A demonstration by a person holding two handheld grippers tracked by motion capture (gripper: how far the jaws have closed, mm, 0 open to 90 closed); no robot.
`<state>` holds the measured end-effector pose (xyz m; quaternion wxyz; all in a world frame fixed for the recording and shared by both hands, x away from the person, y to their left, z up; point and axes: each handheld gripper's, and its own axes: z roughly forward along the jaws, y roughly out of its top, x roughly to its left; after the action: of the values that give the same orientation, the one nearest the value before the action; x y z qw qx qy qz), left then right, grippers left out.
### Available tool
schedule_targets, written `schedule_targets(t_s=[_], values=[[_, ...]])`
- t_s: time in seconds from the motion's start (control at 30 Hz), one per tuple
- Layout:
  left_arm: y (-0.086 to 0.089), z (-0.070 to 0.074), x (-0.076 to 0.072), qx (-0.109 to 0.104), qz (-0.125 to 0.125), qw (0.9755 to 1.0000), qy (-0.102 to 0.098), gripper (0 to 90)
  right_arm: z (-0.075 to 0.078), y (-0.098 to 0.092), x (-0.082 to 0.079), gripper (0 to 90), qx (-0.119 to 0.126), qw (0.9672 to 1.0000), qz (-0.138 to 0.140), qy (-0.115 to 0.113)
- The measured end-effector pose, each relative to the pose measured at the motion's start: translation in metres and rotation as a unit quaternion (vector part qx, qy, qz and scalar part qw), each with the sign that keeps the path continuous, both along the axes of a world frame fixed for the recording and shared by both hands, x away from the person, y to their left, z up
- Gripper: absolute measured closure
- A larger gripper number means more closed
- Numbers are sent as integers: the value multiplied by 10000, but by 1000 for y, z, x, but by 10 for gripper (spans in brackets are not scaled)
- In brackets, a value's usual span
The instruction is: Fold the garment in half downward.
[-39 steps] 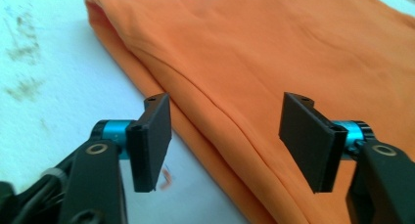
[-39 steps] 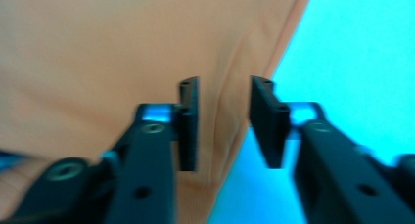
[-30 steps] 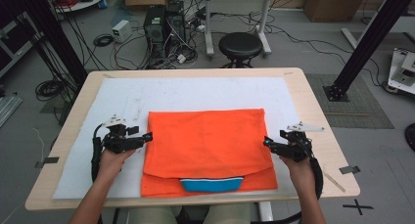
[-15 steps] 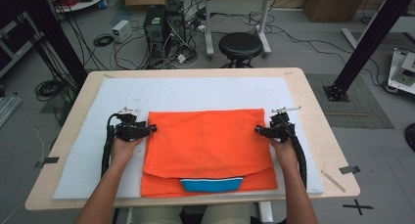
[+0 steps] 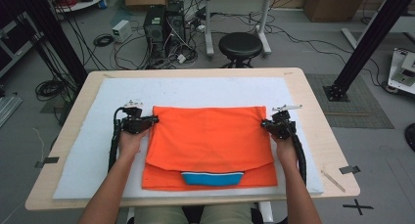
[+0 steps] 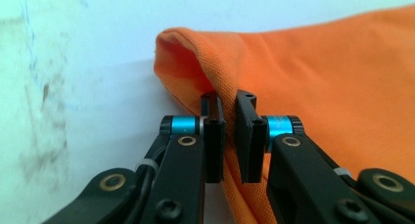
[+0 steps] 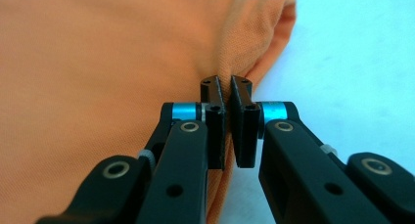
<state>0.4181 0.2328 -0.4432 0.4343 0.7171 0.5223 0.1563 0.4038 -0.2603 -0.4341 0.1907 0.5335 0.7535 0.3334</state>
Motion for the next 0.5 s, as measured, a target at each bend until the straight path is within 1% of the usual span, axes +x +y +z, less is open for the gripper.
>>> schedule_targets(t_s=[0.03, 0.07, 0.1, 0.13, 0.2, 0.23, 0.3, 0.37, 0.4, 0.43, 0.5], values=[[-1, 0, 2, -56, 17, 10000, -2, 829, 0, 0, 0, 868, 0, 10000, 0, 0], [-2, 1, 4, -61, 0, 10000, 10, 829, 1, -1, 1, 868, -6, 10000, -51, -48], [-4, 1, 6, -57, 3, 10000, -38, 829, 3, -4, 2, 868, 13, 9999, -132, -94], [-7, 2, 8, -101, -11, 9999, -102, 829, 5, -9, 6, 867, 18, 9995, -276, -145], [-15, 6, 11, -178, -7, 9995, -274, 829, 7, -10, 7, 867, -6, 9994, -321, -147], [-17, 7, 12, -212, 0, 9992, -330, 828, 10, -12, 10, 867, -112, 9985, -453, -270], [-21, 7, 13, -290, 36, 9986, -437, 828, 11, -13, 11, 867, -135, 9983, -479, -308], [-22, 4, 16, -291, 77, 9989, -359, 827, 13, -15, 13, 867, -107, 9978, -558, -347], [-22, 0, 18, -280, 83, 9992, -275, 827, 14, -16, 15, 866, -109, 9977, -564, -361], [-22, -1, 19, -303, 82, 9992, -258, 827, 14, -16, 16, 866, -110, 9973, -583, -431], [-23, -3, 20, -345, 74, 9989, -294, 826, 14, -16, 18, 866, -145, 9967, -649, -462]])
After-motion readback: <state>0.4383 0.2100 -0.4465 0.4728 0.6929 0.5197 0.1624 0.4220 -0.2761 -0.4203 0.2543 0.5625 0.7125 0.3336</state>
